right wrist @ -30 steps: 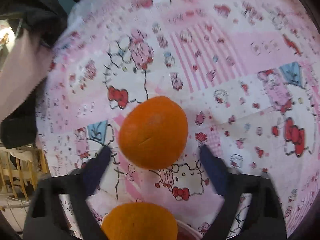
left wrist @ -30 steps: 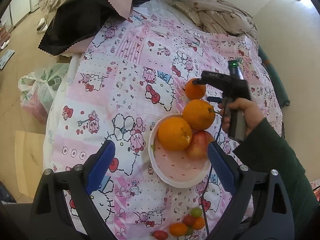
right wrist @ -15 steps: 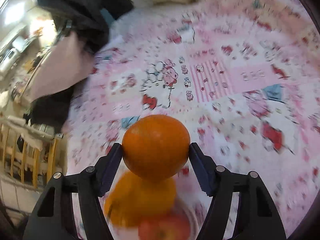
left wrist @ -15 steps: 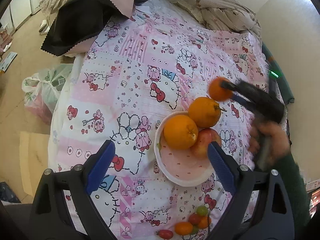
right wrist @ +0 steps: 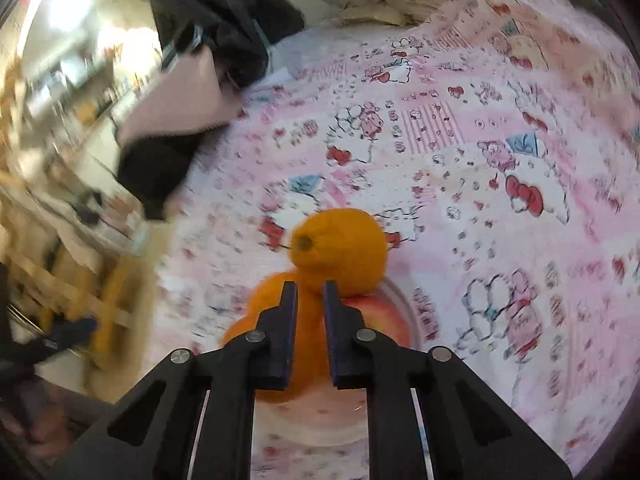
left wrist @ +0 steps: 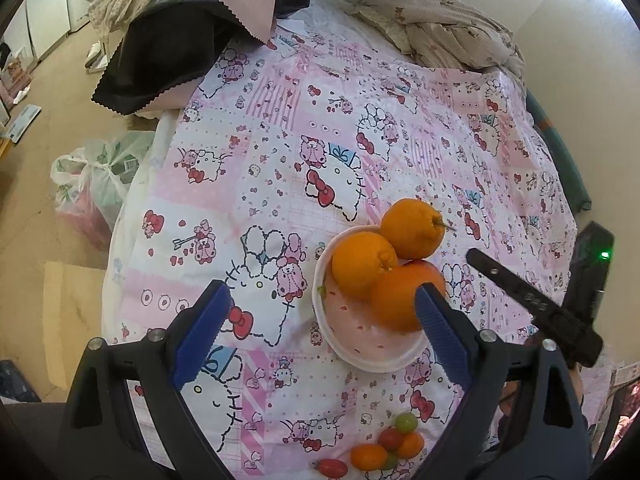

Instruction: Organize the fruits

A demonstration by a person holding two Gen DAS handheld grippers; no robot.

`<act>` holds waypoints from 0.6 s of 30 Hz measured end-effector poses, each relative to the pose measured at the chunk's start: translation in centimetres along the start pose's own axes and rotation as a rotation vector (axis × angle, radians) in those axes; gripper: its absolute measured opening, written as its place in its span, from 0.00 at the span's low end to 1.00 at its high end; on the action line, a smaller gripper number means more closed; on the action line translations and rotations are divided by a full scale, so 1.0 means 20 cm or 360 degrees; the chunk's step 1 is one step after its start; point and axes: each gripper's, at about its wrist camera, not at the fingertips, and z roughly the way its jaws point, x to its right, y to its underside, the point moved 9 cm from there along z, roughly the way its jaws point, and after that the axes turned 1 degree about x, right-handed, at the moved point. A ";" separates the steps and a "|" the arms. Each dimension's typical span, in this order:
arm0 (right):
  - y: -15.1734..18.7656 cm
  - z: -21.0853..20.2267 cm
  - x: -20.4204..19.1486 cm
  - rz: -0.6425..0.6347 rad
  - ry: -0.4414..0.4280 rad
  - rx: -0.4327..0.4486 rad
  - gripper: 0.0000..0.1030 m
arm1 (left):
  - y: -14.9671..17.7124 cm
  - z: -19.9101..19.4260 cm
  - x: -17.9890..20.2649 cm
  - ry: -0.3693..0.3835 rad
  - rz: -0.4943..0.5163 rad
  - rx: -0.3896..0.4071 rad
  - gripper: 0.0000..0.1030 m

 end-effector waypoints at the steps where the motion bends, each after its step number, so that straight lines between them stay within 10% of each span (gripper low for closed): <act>1: 0.02 0.03 0.01 0.0031 -0.0017 -0.0025 0.13 | 0.00 0.00 0.00 -0.0007 0.0003 0.0000 0.89; 6: 0.10 0.05 0.02 0.0051 -0.0040 -0.0098 0.14 | -0.02 0.05 -0.08 -0.0117 0.0004 0.0018 0.89; 12: 0.25 -0.02 -0.02 0.0052 -0.0047 -0.0211 0.19 | 0.18 0.26 -0.15 -0.0100 -0.0092 -0.0325 0.89; 15: 0.29 -0.08 0.02 0.0133 -0.0042 -0.0190 0.67 | 0.18 0.23 -0.09 -0.0088 -0.0047 -0.0282 0.89; 18: 0.32 -0.15 0.05 0.0215 -0.0045 -0.0136 0.73 | 0.15 0.20 -0.05 -0.0088 -0.0002 -0.0228 0.89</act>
